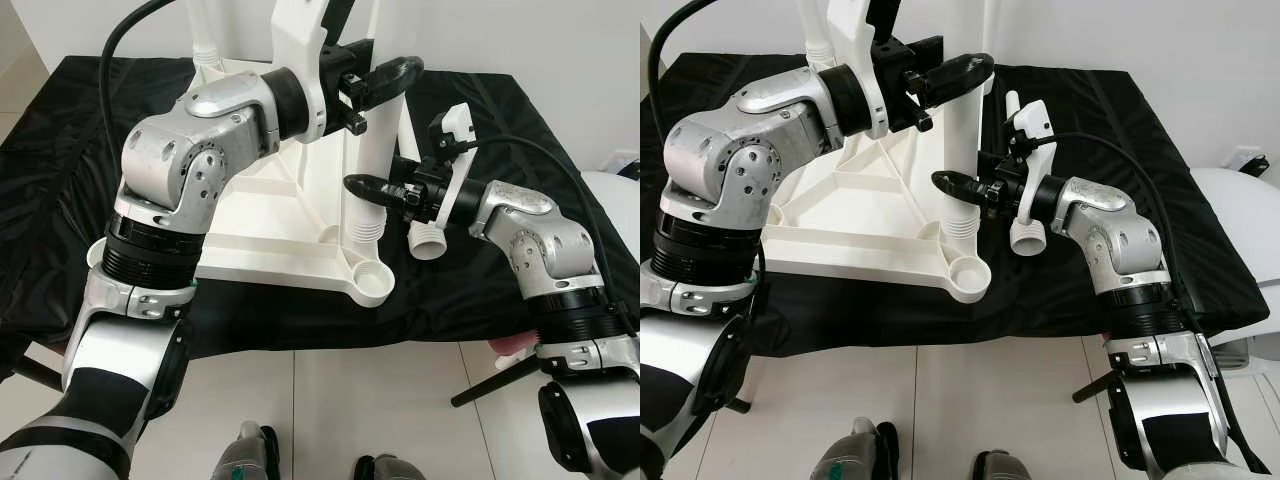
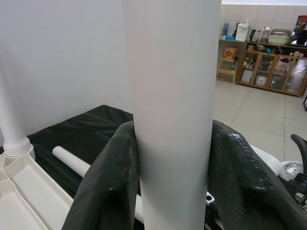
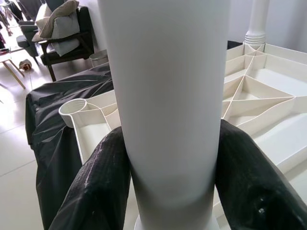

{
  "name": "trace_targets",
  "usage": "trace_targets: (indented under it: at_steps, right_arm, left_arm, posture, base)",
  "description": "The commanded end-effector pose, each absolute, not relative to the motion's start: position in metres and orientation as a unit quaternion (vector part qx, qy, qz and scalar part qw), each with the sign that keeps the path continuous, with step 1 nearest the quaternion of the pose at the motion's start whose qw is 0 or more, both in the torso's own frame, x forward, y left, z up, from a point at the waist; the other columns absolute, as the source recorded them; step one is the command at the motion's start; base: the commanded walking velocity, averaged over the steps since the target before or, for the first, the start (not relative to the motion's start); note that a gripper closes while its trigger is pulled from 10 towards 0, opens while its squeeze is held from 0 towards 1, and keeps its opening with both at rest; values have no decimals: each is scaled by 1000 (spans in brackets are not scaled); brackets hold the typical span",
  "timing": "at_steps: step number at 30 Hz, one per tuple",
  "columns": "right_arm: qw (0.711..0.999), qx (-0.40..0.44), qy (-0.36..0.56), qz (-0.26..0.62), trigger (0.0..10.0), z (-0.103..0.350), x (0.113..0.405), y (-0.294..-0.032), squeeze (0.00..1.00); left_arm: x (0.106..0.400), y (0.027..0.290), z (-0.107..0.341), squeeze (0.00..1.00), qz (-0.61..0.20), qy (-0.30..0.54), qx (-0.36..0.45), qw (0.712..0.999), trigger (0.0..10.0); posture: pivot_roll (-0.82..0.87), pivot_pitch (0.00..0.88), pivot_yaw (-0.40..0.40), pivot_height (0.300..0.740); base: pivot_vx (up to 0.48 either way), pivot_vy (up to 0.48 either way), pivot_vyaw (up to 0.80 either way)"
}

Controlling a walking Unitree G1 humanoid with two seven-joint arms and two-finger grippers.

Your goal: Building children table

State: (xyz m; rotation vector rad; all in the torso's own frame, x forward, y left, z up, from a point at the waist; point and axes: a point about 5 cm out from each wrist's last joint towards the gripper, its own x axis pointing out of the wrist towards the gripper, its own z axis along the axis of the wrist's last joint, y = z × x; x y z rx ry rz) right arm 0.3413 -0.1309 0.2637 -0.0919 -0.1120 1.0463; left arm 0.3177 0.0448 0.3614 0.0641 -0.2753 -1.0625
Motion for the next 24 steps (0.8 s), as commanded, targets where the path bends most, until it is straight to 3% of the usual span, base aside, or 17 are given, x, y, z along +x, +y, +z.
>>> trace_targets:
  at_steps: [1,2,13,14,15,24]
  right_arm:
    - [861,-51,-65,502,5804,270,342,-130,0]
    - [861,-49,-66,501,10000,271,342,-130,0]
    - [858,-51,-71,505,10000,272,344,-126,0]
    - [858,-50,-72,505,10000,272,344,-125,0]
    - [859,-48,-72,504,10000,272,344,-125,0]
    - [860,-40,-76,503,10000,272,343,-125,0]
  left_arm:
    - [308,36,368,0,-558,-145,46,816,10000]
    - [308,36,368,0,-559,-145,45,815,10000]
    - [307,35,367,0,-568,-143,37,810,10000]
    - [307,35,367,431,-570,-142,34,808,10000]
    - [306,34,367,1000,-574,-142,26,806,10000]
    - [304,33,368,1000,-582,-138,3,802,10000]
  posture:
    - [-6,145,-56,740]
    - [-6,144,-57,740]
    - [-5,146,-57,740]
    - [-4,146,-56,740]
    - [-4,147,-55,740]
    - [-4,145,-49,740]
  base:
    - [0,0,0]
    - [0,0,0]
    - [0,0,0]
    - [0,0,0]
    - [0,0,0]
    - [0,0,0]
